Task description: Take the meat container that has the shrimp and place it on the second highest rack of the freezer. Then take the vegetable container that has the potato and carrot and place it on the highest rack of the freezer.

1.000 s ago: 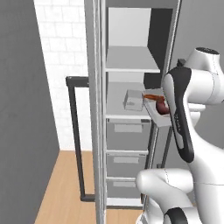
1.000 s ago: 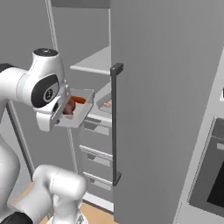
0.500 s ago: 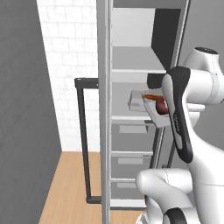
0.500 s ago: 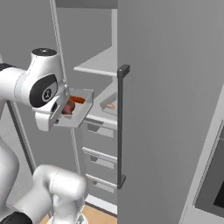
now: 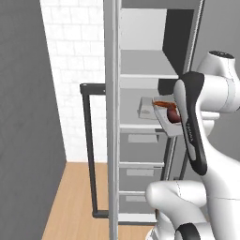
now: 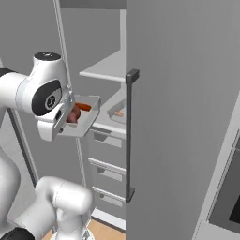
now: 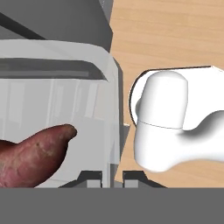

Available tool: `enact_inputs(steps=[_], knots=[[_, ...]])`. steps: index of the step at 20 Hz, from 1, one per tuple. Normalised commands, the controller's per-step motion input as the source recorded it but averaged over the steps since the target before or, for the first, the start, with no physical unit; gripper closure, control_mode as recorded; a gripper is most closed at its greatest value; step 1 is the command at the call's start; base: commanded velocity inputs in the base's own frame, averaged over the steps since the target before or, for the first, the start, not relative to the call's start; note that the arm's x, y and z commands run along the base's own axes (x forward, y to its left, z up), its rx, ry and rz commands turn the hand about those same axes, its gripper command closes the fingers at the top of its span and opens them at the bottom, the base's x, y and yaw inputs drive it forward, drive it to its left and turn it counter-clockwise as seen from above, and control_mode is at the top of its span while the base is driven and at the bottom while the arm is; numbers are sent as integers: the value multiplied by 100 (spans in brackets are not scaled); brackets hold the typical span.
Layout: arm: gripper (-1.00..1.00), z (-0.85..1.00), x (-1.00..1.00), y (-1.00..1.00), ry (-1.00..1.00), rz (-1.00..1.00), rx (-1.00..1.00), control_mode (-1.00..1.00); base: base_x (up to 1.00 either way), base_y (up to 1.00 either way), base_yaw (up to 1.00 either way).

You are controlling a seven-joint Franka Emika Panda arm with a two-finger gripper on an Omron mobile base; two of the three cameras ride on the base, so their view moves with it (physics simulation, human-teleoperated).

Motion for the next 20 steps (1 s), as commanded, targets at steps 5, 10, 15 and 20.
enact_inputs(steps=[5,10,15,20], knots=[[100,0,0,0,0,0,0,100,27,-30,9],[100,0,0,0,0,0,0,100,0,-21,3],[100,0,0,0,0,0,0,100,-2,-24,0],[100,0,0,0,0,0,0,100,1,-24,0]])
